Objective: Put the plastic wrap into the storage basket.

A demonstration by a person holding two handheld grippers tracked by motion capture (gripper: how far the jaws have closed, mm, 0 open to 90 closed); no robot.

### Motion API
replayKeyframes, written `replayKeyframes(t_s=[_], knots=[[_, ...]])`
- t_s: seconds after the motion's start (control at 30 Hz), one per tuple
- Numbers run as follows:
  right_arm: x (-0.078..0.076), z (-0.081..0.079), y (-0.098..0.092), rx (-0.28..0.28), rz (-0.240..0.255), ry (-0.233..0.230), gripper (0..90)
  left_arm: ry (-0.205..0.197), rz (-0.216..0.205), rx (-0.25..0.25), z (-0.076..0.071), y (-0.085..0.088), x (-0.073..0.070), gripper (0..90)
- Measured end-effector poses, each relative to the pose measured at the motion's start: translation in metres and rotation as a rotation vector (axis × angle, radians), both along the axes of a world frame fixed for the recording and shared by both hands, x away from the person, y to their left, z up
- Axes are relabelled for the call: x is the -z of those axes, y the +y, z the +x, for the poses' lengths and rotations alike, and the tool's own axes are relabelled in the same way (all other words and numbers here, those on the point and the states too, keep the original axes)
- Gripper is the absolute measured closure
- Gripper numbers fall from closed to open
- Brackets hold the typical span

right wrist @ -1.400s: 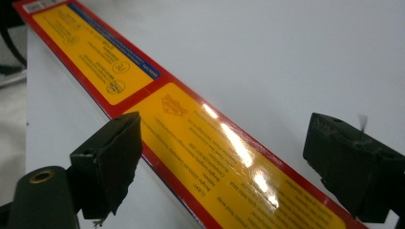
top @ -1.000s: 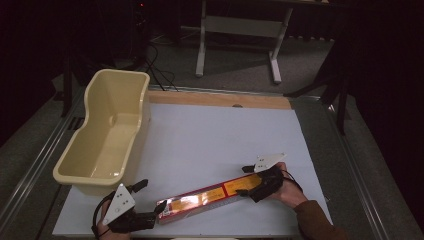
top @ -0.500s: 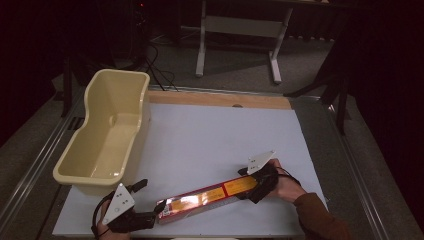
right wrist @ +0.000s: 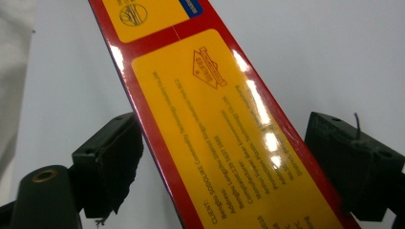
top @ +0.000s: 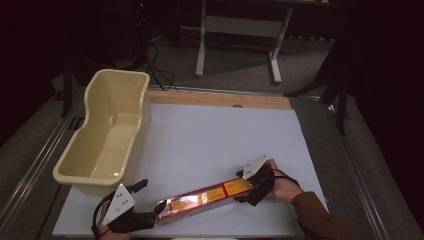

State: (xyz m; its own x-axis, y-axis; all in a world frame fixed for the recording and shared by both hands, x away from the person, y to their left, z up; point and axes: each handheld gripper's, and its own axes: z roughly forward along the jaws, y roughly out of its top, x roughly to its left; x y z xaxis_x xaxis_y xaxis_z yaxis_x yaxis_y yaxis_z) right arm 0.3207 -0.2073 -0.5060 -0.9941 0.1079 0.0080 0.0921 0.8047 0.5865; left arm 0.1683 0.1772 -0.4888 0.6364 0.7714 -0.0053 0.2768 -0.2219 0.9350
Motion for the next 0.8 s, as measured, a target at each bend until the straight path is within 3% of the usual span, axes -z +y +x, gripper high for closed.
replayKeyframes(t_s=[0.17,0.43,0.47,0.8], knots=[[0.000,-0.005,-0.006,0.043,-0.011,-0.044,18.4,-0.002,-0.003,-0.003,-0.001,0.001,0.000,16.6],[0.001,-0.007,-0.044,0.206,0.062,-0.051,29.1,-0.001,-0.003,-0.003,-0.001,0.001,0.000,16.6],[0.001,-0.007,-0.044,0.206,0.062,-0.051,29.1,-0.001,-0.003,-0.003,-0.001,0.001,0.000,16.6],[0.000,-0.016,-0.105,0.517,0.089,-0.042,33.5,0.001,-0.006,-0.003,-0.001,0.001,0.000,16.8]])
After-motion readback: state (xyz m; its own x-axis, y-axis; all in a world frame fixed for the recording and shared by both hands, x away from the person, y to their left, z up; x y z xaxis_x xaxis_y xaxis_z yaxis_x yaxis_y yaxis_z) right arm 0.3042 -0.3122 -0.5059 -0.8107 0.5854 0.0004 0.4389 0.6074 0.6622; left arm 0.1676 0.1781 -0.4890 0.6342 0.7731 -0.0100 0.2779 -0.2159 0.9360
